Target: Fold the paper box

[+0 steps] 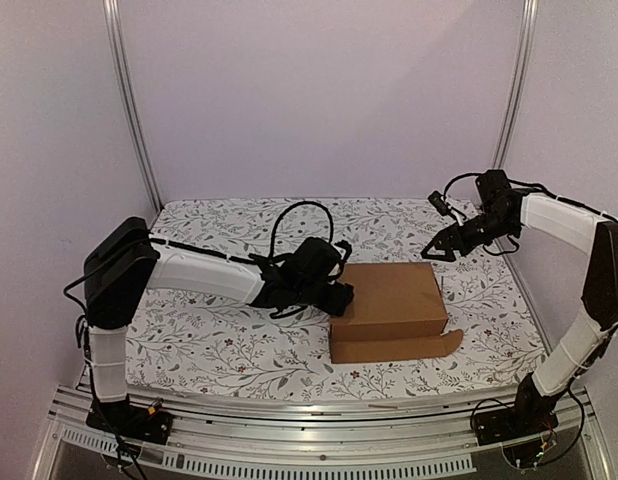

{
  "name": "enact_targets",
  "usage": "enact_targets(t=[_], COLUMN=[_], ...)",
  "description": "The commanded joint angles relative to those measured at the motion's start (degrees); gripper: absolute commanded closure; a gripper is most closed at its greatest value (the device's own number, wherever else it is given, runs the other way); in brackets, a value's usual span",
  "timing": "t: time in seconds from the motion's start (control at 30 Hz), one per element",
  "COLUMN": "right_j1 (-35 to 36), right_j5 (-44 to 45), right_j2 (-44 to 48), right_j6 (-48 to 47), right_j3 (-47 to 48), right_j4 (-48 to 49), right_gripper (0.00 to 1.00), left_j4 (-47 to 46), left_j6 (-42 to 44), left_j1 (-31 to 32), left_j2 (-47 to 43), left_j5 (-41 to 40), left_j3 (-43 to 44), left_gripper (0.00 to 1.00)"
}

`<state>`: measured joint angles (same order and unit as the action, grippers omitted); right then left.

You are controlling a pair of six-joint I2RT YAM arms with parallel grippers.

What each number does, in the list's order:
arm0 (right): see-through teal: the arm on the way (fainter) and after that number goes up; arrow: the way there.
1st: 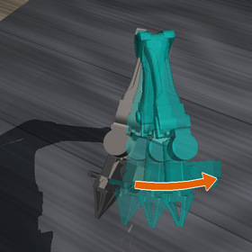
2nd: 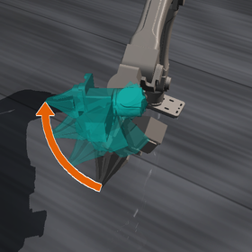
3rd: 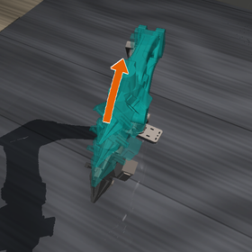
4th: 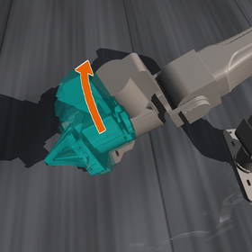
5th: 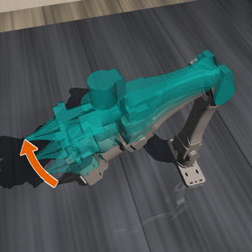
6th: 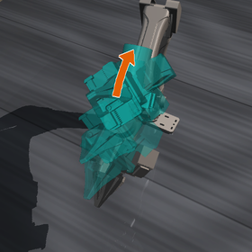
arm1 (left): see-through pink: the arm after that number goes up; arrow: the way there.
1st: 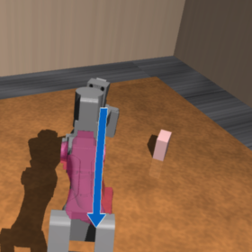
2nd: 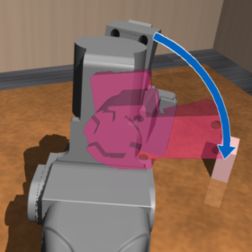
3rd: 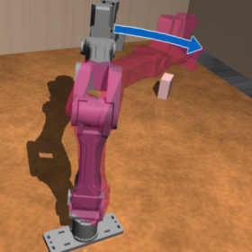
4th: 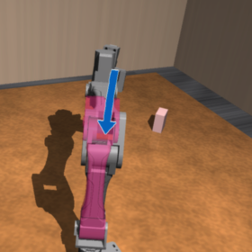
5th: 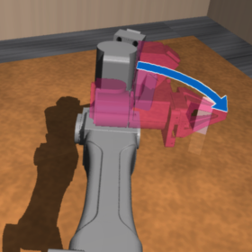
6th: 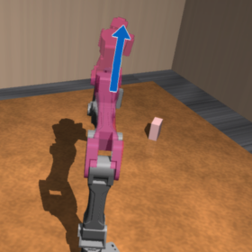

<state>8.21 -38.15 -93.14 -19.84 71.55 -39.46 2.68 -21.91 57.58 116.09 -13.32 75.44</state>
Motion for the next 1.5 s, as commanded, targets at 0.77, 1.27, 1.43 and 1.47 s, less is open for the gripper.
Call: enact_targets(t=[0.77,1.27,1.43,1.47], right_j1=[7.5,5.6,5.4,5.4], right_j5=[8.7,13.7,18.2,19.2], right_j2=[-22.5,-14.4,-9.9,-8.1], right_j6=[-22.1,-7.8,-2.2,-2.2], right_j3=[18.8,7.0,2.8,1.8], right_j4=[-12.2,-21.1,-23.6,-23.6], right_gripper=[0.09,0.23,0.24,0.23], left_j4=[5.0,5.1,6.9,7.2], left_j6=[-3.6,-10.3,-13.9,-14.6], left_j1=[16.9,18.7,21.0,21.9], left_j2=[-12.5,-17.4,-20.3,-21.2], left_j5=[-12.9,-15.5,-18.2,-19.1], left_j3=[-6.9,-14.9,-19.5,-20.8], left_gripper=[0.34,0.35,0.35,0.35])
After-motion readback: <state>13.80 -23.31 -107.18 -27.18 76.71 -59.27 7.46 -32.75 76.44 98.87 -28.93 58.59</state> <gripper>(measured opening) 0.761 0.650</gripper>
